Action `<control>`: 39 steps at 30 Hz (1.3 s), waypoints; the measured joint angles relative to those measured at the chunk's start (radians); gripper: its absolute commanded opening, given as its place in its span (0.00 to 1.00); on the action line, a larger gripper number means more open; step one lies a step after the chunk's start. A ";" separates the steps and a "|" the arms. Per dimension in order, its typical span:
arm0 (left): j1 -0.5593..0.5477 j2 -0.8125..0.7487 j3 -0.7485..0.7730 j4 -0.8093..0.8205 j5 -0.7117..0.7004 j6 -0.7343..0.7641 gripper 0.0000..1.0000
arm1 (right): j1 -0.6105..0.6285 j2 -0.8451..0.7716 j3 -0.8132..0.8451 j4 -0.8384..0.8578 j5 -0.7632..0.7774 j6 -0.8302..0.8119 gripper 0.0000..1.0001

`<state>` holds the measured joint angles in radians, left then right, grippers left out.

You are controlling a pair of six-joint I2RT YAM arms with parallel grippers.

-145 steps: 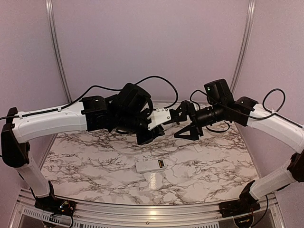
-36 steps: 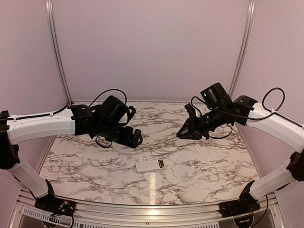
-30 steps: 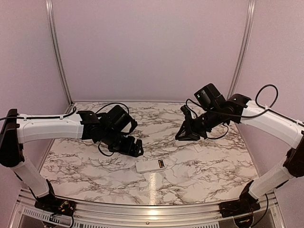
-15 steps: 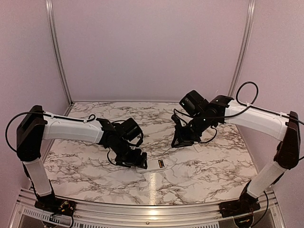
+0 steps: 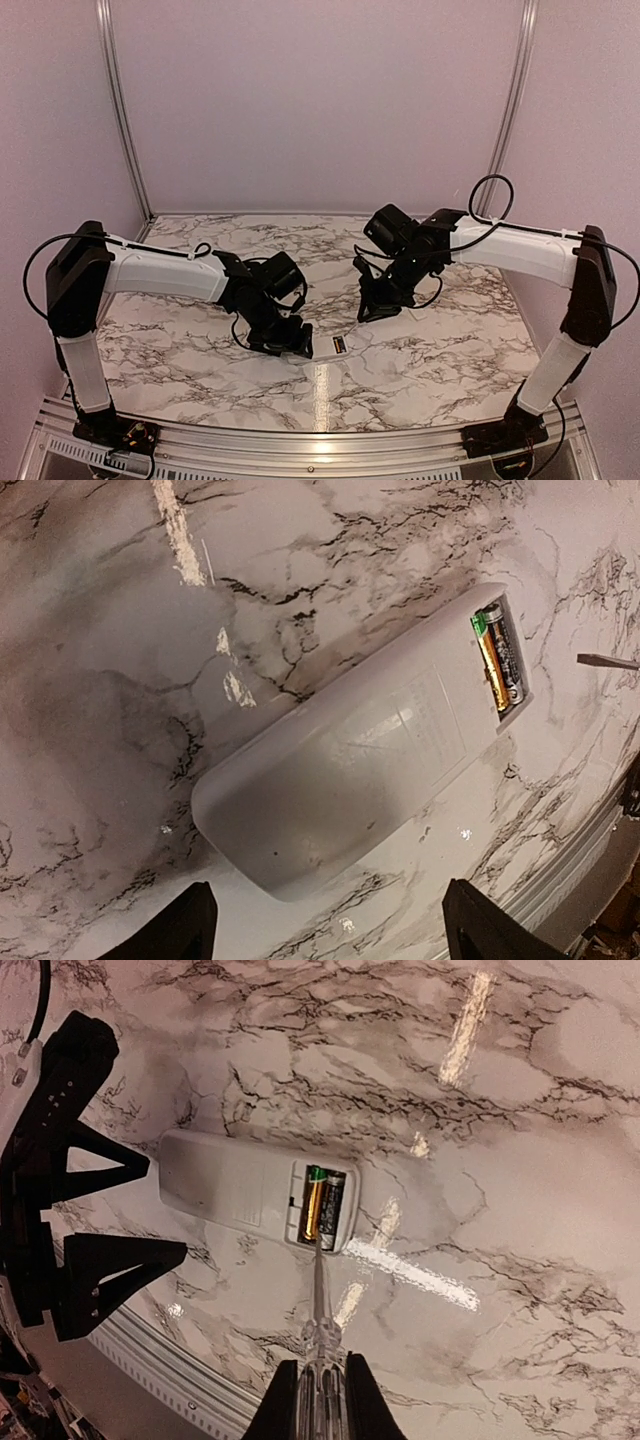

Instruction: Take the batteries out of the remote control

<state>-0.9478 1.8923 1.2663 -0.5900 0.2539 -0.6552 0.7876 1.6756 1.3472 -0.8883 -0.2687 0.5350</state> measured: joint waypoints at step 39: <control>0.000 0.058 0.044 -0.021 -0.001 -0.045 0.72 | 0.056 0.156 0.098 -0.081 0.082 -0.039 0.00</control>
<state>-0.9478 1.9503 1.3102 -0.6109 0.2531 -0.7006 0.8440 1.8317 1.4456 -0.9695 -0.1864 0.4961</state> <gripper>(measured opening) 0.735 0.121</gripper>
